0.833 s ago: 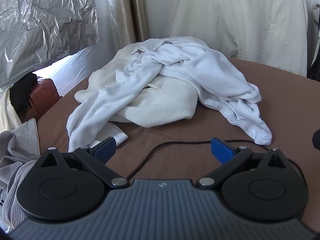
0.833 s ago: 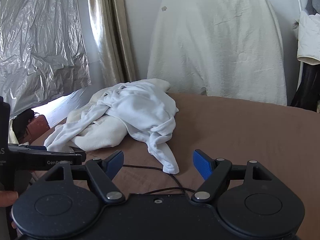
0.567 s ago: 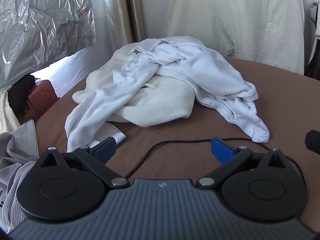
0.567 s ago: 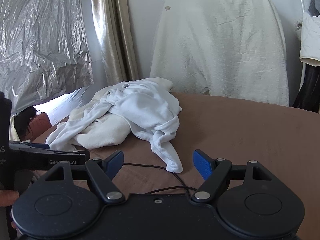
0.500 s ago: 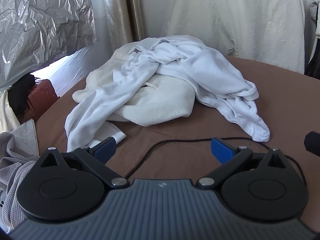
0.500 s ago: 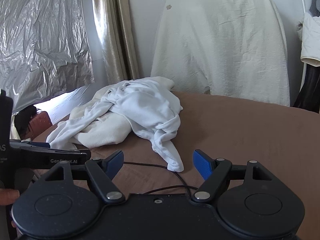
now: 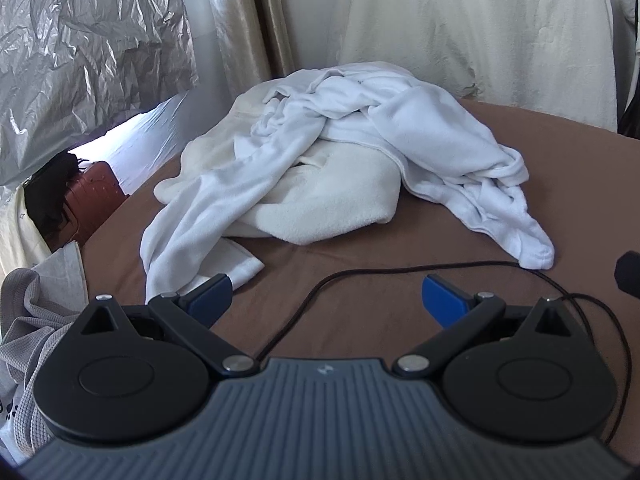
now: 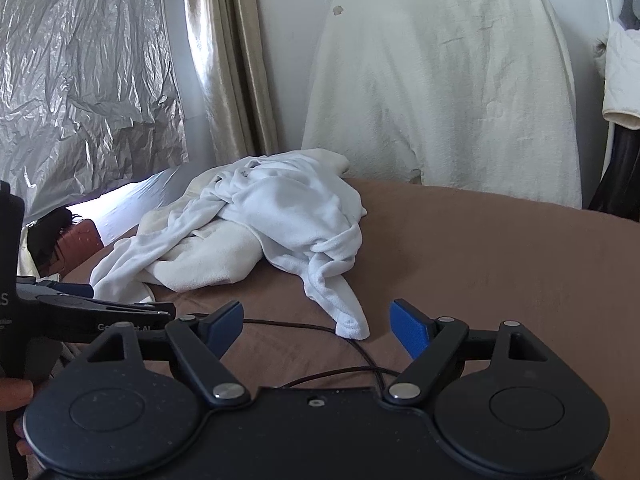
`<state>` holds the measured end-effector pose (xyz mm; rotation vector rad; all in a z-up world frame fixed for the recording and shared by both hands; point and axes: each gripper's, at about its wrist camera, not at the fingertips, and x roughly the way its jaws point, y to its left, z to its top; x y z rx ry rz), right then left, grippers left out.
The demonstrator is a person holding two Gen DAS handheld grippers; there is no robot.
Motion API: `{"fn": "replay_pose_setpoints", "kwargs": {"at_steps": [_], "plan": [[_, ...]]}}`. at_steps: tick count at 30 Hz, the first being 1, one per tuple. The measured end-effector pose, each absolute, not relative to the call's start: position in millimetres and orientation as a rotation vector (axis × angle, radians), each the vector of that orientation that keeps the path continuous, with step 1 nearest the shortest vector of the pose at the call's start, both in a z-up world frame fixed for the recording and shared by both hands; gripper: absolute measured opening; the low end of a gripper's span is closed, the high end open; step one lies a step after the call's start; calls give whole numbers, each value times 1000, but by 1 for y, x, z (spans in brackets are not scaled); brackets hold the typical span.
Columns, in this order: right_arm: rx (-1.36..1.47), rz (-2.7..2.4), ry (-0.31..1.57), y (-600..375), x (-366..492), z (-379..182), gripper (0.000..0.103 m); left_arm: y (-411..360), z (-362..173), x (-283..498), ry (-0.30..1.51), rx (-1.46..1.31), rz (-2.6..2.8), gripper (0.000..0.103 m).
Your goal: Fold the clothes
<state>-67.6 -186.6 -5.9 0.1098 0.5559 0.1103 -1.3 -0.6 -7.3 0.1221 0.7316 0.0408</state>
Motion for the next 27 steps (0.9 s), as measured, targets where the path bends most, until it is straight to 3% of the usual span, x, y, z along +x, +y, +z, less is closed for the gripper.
{"fn": "replay_pose_setpoints", "kwargs": {"at_steps": [27], "plan": [[101, 125, 597, -188, -65, -10, 85, -13, -18, 1, 777, 191, 46, 103]]}}
